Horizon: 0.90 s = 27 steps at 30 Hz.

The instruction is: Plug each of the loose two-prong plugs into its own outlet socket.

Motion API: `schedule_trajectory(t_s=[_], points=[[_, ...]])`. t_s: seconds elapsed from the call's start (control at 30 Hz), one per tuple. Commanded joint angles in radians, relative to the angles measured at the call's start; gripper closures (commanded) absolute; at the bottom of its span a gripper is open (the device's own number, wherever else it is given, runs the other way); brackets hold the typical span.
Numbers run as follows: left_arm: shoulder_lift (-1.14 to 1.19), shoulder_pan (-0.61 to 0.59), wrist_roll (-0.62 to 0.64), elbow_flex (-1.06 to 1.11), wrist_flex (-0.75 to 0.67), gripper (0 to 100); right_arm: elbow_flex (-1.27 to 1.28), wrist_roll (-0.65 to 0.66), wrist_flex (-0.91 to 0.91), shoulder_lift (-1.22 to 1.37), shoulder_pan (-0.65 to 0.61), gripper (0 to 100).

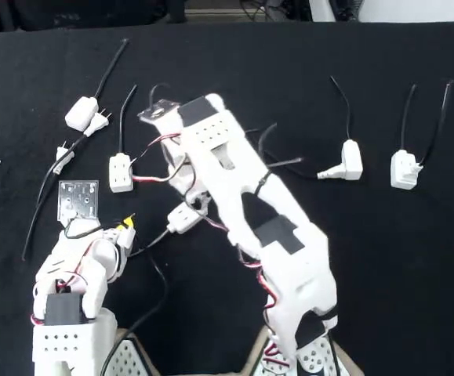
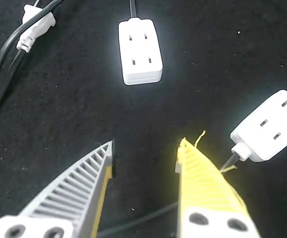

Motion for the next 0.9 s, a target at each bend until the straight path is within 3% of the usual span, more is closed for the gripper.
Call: schedule_trajectory(t_s=[0.0,0.5,0.87], points=[[-0.006,-0.008,-0.002,-0.054,0.005,79,-0.005,-0.021,0.034,-0.010,0.046,98.8],[-0.006,-0.008,-0.002,-0.056,0.005,79,-0.002,-0.020,0.034,-0.054,0.035,98.8],[-0.006,-0.002,0.000,-0.054,0.005,79,0.236,-0.017,0.003,-0.424,0.031,98.8]])
